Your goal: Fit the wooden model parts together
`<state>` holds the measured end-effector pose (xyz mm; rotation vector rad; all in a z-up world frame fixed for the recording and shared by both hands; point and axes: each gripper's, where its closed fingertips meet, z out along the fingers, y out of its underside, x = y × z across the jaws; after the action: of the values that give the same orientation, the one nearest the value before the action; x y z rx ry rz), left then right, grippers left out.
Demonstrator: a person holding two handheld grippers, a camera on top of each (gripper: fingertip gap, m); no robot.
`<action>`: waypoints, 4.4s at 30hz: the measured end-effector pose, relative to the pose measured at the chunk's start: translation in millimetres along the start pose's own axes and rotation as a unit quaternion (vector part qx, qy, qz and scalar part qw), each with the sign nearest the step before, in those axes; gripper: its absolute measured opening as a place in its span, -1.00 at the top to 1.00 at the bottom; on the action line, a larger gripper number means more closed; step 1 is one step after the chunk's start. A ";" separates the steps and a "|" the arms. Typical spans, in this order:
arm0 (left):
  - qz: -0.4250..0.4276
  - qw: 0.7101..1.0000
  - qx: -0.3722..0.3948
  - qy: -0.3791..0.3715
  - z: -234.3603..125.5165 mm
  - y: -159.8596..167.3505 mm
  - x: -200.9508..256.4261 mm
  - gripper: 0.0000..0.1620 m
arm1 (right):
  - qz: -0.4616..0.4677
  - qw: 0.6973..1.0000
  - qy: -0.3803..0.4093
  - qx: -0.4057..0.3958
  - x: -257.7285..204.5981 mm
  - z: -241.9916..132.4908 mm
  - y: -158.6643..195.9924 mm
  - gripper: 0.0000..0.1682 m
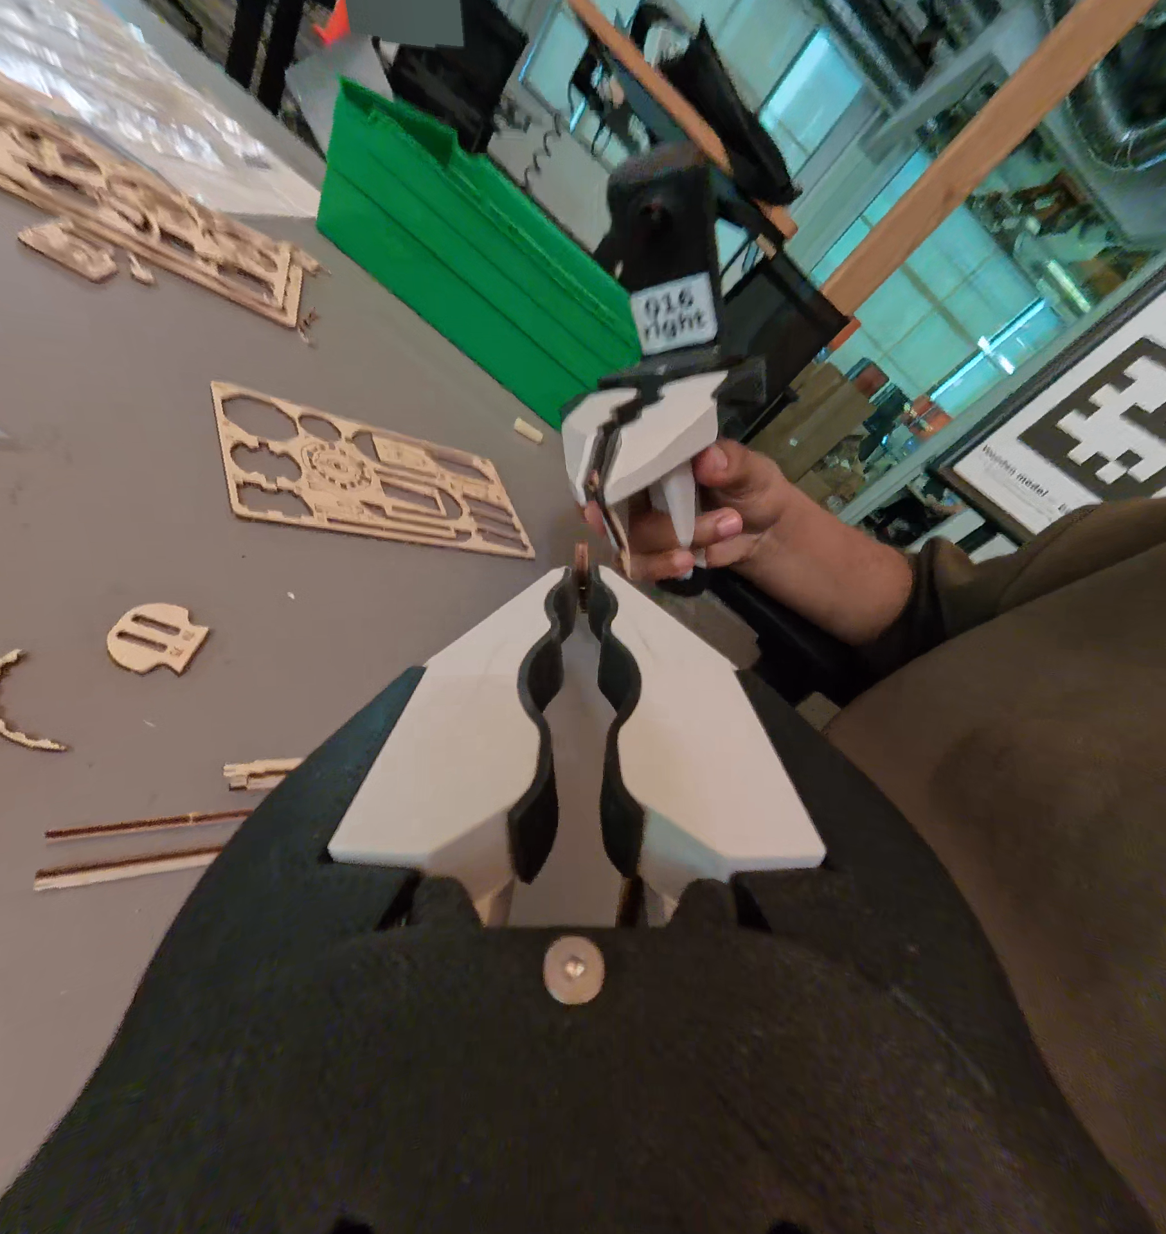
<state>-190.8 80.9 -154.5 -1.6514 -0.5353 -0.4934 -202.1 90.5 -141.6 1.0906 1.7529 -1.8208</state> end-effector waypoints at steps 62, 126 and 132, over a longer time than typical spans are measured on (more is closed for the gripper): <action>-0.215 0.911 -0.133 0.327 -11.7 33.8 80.5 0.99 | -0.472 0.872 -0.002 -0.131 -67.4 10.7 58.9 0.44; 0.015 0.993 -0.025 -0.112 -59.5 22.4 -32.3 0.45 | -0.409 0.805 0.405 -0.145 25.7 35.5 50.9 1.00; 0.058 0.983 -0.110 -0.138 -51.2 51.9 -37.3 0.46 | -0.428 0.757 0.466 -0.161 39.7 48.4 71.0 0.99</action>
<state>-190.5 21.3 -210.6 -1.9661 -0.5995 -0.2431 -187.3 43.1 -222.1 1.2416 3.4682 -1.2159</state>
